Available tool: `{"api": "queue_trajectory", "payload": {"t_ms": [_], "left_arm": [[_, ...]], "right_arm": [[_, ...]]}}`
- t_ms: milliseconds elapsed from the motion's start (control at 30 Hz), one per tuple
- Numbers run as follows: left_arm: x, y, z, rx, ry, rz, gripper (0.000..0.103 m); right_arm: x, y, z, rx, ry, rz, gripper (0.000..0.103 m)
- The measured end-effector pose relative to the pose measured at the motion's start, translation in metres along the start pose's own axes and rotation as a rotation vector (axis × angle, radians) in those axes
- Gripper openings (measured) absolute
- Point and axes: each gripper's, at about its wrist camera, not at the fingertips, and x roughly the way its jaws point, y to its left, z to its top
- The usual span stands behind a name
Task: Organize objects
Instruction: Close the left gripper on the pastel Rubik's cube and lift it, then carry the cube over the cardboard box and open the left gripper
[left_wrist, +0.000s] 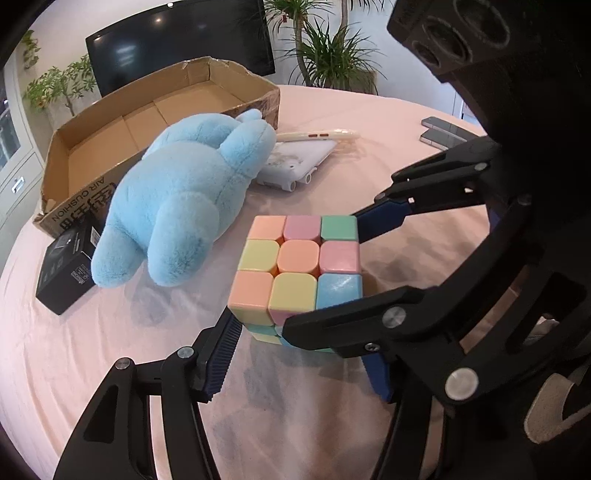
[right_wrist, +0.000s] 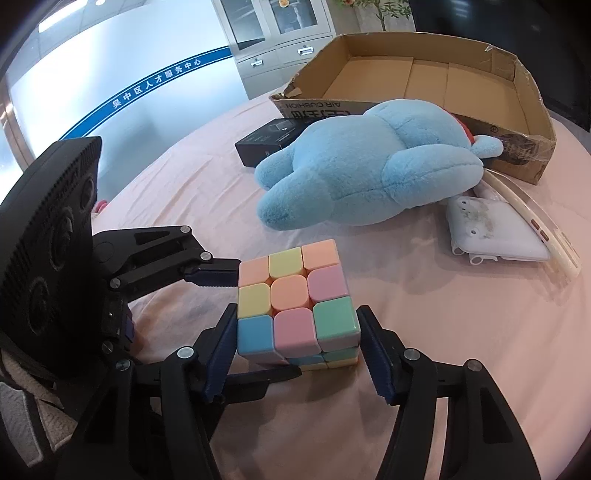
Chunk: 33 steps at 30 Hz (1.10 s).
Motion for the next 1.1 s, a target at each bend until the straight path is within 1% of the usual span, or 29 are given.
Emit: {"api": "queue_trajectory", "payload": {"t_ms": [100, 200, 500, 633, 767, 933, 1100], "left_arm": [[0.009, 0.001, 0.0, -0.002, 0.024, -0.011, 0.059], [0.008, 0.003, 0.0, -0.008, 0.02, -0.018, 0.058], [0.006, 0.005, 0.001, -0.023, 0.02, -0.014, 0.058], [0.001, 0.008, 0.006, -0.039, 0.004, -0.021, 0.058], [-0.005, 0.009, 0.012, -0.044, -0.014, -0.011, 0.058], [-0.02, 0.014, 0.023, -0.049, -0.058, 0.014, 0.058], [-0.029, 0.027, 0.04, -0.07, -0.082, 0.01, 0.058]], "right_arm": [[0.003, -0.002, 0.001, 0.006, 0.017, -0.003, 0.062], [0.005, -0.002, -0.002, 0.016, 0.03, -0.013, 0.061], [0.0, 0.002, -0.002, 0.011, 0.024, -0.039, 0.06], [-0.007, 0.003, 0.002, 0.012, -0.002, -0.039, 0.06], [-0.015, 0.006, 0.008, -0.003, -0.025, -0.051, 0.06], [-0.029, 0.01, 0.022, -0.026, -0.073, -0.051, 0.06], [-0.041, 0.017, 0.037, -0.061, -0.123, -0.078, 0.06]]}}
